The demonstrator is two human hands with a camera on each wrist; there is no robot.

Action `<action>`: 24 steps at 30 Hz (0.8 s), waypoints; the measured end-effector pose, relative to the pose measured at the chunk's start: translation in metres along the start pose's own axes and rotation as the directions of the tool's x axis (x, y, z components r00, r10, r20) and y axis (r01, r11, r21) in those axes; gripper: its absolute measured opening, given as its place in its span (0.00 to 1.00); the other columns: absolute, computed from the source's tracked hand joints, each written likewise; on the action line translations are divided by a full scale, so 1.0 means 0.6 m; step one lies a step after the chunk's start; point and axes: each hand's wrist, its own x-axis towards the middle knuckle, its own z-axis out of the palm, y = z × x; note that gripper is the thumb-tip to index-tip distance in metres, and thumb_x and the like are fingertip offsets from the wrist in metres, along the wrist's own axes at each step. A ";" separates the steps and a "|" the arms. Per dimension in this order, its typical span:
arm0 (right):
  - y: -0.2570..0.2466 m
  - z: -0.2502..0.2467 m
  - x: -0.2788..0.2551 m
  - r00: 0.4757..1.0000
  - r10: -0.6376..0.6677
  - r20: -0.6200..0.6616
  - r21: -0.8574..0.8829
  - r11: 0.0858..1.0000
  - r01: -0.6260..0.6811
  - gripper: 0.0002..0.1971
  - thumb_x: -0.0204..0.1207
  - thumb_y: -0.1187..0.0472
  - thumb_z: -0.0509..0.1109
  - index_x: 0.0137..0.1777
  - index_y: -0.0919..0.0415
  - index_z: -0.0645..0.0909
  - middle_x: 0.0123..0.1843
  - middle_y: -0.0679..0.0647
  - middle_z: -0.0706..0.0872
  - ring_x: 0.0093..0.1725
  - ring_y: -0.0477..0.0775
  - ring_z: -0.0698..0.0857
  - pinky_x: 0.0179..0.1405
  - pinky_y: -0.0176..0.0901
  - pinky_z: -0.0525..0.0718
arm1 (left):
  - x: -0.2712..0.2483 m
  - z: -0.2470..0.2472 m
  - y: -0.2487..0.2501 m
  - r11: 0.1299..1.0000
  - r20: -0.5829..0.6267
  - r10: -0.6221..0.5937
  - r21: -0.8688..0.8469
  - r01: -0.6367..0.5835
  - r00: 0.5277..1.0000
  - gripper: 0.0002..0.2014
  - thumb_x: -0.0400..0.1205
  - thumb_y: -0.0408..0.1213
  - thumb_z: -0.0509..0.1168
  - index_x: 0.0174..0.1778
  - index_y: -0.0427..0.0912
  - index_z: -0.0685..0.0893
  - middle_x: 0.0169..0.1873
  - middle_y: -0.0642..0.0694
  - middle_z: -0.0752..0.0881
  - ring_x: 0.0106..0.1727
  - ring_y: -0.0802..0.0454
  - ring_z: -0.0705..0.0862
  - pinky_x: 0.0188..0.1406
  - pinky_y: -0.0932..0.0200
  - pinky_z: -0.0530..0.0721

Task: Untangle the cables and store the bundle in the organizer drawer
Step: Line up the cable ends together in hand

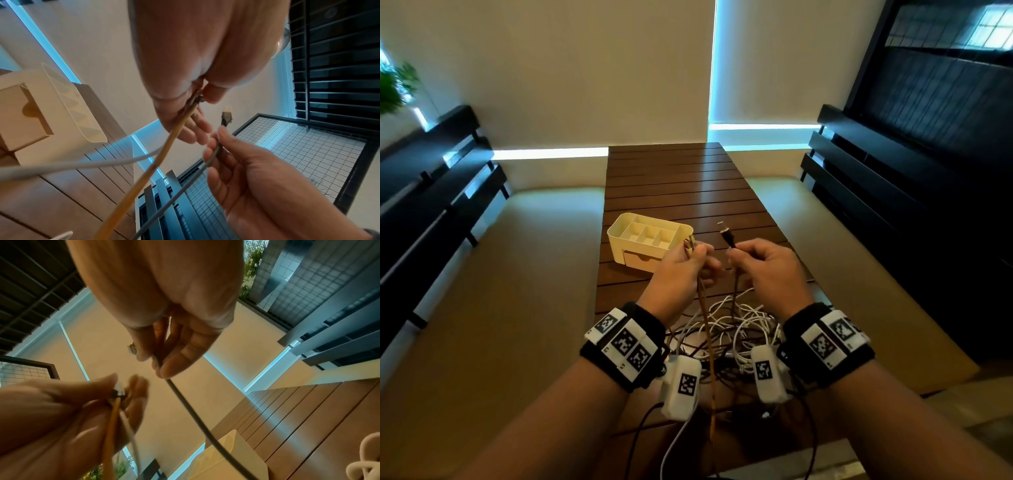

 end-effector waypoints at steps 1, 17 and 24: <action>-0.001 0.004 -0.004 1.000 0.001 0.025 -0.002 1.000 -0.001 0.03 0.78 0.54 0.76 0.44 0.50 0.90 0.36 0.53 0.91 0.37 0.56 0.90 0.34 0.51 0.91 | 0.002 0.002 0.000 1.000 -0.015 0.011 0.012 -0.011 1.000 0.12 0.92 0.38 0.53 0.59 0.39 0.80 0.44 0.45 0.88 0.50 0.48 0.89 0.59 0.46 0.86; 0.011 0.011 -0.010 0.985 -0.156 0.072 -0.108 0.981 0.163 0.06 0.78 0.62 0.75 0.51 0.55 0.92 0.42 0.45 0.92 0.41 0.44 0.91 0.44 0.46 0.92 | 0.005 0.022 -0.004 0.995 0.091 0.061 -0.085 -0.053 0.994 0.11 0.91 0.32 0.54 0.65 0.35 0.78 0.50 0.40 0.86 0.45 0.56 0.89 0.45 0.62 0.89; 0.011 0.006 -0.010 0.975 -0.197 0.098 -0.103 0.973 0.207 0.03 0.78 0.61 0.76 0.47 0.56 0.91 0.42 0.48 0.92 0.41 0.47 0.91 0.43 0.46 0.91 | 0.002 0.022 -0.004 0.994 0.133 0.093 -0.071 -0.084 0.987 0.11 0.91 0.34 0.53 0.53 0.37 0.80 0.45 0.41 0.86 0.45 0.53 0.88 0.49 0.58 0.88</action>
